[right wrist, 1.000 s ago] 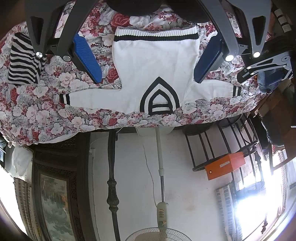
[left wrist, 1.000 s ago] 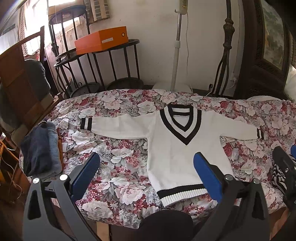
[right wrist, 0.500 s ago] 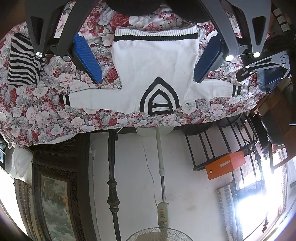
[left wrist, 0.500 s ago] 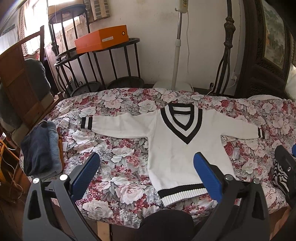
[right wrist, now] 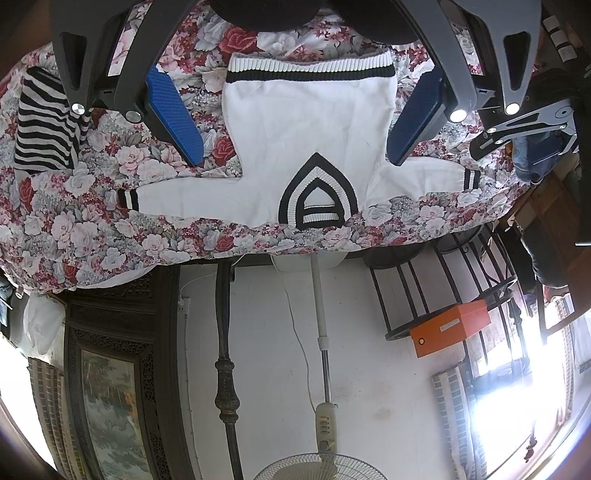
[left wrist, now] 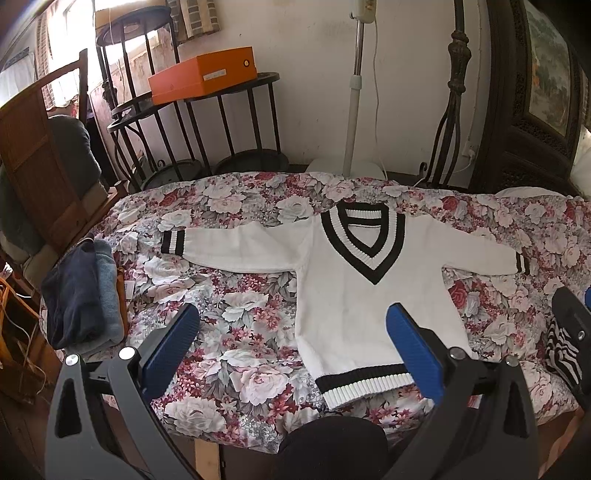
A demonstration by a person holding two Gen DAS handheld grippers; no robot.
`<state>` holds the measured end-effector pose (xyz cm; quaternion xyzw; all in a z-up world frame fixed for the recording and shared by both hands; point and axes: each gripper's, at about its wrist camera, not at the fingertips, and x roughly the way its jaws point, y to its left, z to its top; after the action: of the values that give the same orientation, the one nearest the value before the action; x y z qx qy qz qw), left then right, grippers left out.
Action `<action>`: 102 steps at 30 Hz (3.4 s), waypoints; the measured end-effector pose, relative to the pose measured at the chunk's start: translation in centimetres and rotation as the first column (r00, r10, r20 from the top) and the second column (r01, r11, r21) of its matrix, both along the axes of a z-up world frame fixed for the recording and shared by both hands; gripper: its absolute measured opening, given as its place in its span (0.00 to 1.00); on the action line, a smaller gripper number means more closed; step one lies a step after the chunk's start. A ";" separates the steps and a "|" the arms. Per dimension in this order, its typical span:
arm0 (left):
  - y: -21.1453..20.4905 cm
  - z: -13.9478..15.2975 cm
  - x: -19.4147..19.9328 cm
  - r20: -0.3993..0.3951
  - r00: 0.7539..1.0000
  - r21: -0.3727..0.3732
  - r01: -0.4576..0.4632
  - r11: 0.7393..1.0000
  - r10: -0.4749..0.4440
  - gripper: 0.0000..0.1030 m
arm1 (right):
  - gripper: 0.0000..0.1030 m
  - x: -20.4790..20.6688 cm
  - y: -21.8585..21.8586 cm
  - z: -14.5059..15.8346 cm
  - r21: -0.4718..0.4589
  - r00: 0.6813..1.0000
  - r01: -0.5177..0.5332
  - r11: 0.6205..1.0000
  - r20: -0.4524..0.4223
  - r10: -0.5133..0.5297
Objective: Fold small clothes
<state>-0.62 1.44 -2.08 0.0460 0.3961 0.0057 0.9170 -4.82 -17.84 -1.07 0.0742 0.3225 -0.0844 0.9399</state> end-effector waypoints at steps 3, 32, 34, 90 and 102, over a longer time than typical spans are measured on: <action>0.0 0.0 0.0 0.000 1.000 0.000 0.001 1.000 -0.001 0.96 | 0.97 0.0 0.0 0.0 0.000 1.000 0.001 1.000 0.000 -0.001; -0.1 0.1 0.3 -0.009 1.000 0.003 0.000 1.000 0.001 0.96 | 0.97 -0.1 -0.3 -0.1 0.006 1.000 0.001 1.000 -0.001 -0.001; -0.1 0.1 0.3 -0.010 1.000 0.003 -0.001 1.000 0.001 0.96 | 0.97 0.0 -0.3 -0.2 0.008 1.000 0.001 1.000 -0.002 -0.001; -5.8 -17.1 21.2 -0.324 0.942 0.073 -0.073 0.995 0.093 0.96 | 0.71 10.8 -35.3 -21.4 0.793 0.775 0.423 0.437 -0.067 -0.628; -9.1 -23.7 25.1 -0.377 0.923 0.155 -0.021 0.988 0.079 0.96 | 0.56 16.5 -40.0 -29.6 0.776 0.744 0.524 0.351 -0.217 -0.632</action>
<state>24.44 -7.65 -25.75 0.1041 0.5666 0.0496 0.8159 11.68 -57.81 -30.68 0.6002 0.2196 -0.2517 0.7267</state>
